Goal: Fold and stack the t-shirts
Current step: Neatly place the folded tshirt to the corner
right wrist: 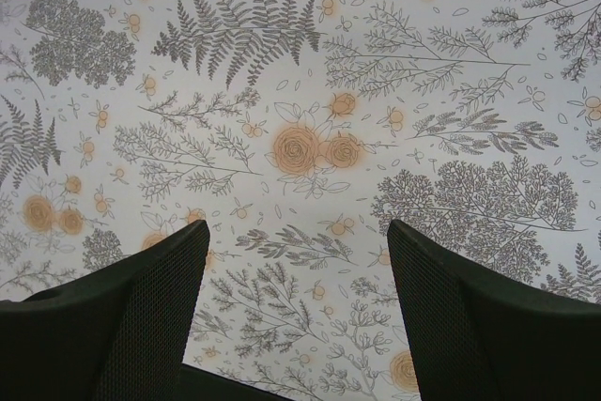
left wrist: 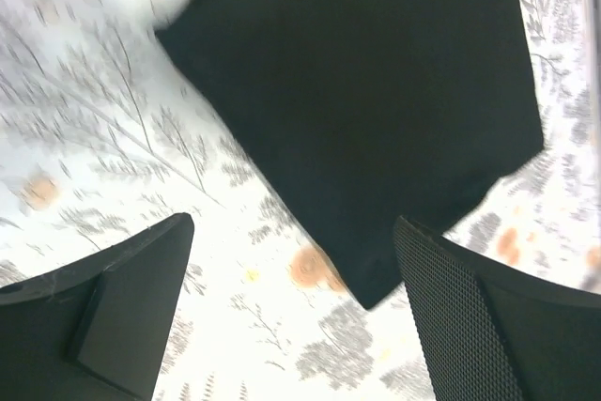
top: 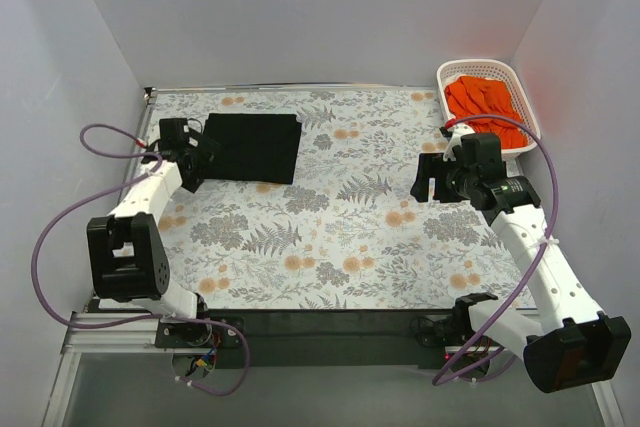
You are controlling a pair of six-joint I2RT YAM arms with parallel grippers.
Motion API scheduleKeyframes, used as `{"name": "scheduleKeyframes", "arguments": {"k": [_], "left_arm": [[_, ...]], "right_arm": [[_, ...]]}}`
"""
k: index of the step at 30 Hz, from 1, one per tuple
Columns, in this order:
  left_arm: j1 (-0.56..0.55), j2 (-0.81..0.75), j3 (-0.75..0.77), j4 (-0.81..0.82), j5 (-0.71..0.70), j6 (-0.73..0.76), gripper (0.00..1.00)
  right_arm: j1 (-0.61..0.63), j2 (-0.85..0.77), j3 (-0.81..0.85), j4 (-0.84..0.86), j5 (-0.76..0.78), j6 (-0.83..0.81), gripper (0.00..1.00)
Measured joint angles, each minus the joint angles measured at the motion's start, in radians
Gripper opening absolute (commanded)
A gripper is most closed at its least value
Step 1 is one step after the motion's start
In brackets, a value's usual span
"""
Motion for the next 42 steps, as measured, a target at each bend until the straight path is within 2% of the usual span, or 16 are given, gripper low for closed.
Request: {"name": "scheduleKeyframes", "arguments": {"k": [2, 5, 9, 15, 18, 20, 21, 24, 26, 27, 29, 35, 42], "left_arm": [[-0.008, -0.027, -0.072, 0.058, 0.040, -0.080, 0.81], [-0.026, 0.016, -0.142, 0.119, 0.090, -0.175, 0.81], [-0.074, 0.102, -0.174, 0.175, 0.108, -0.260, 0.75], [-0.131, 0.136, -0.177, 0.280, 0.082, -0.330, 0.66], [-0.142, 0.173, -0.168, 0.324, 0.065, -0.359, 0.57], [-0.145, 0.195, -0.159, 0.348, 0.062, -0.381, 0.46], [-0.147, 0.206, -0.156, 0.355, 0.052, -0.386, 0.44], [-0.149, 0.233, -0.152, 0.378, 0.042, -0.410, 0.25], [-0.149, 0.245, -0.152, 0.386, 0.037, -0.425, 0.16], [-0.149, 0.249, -0.152, 0.389, 0.032, -0.428, 0.07], [-0.148, 0.253, -0.152, 0.394, 0.025, -0.432, 0.00], [-0.103, 0.249, -0.161, 0.412, 0.013, -0.434, 0.00], [0.080, 0.267, -0.136, 0.414, -0.004, -0.433, 0.00]], "right_arm": [[0.000, 0.000, 0.000, 0.000, -0.006, -0.007, 0.70], [0.000, -0.001, 0.000, 0.000, -0.016, -0.015, 0.70], [0.000, -0.006, 0.000, 0.000, -0.022, -0.022, 0.70], [0.000, -0.025, 0.000, 0.000, -0.022, -0.039, 0.70], [0.000, -0.026, 0.000, 0.000, -0.021, -0.040, 0.70], [0.000, -0.026, 0.000, 0.000, -0.021, -0.042, 0.70], [0.000, -0.026, 0.000, 0.000, -0.021, -0.043, 0.70], [0.000, -0.026, 0.000, 0.000, -0.021, -0.044, 0.70], [0.000, -0.026, 0.000, 0.000, -0.021, -0.044, 0.70], [0.000, -0.026, 0.000, 0.000, -0.021, -0.045, 0.70], [0.000, -0.026, 0.000, 0.000, -0.021, -0.048, 0.70], [0.000, -0.018, 0.000, 0.000, -0.019, -0.058, 0.70], [0.000, 0.008, 0.000, 0.000, -0.005, -0.067, 0.70]]}}
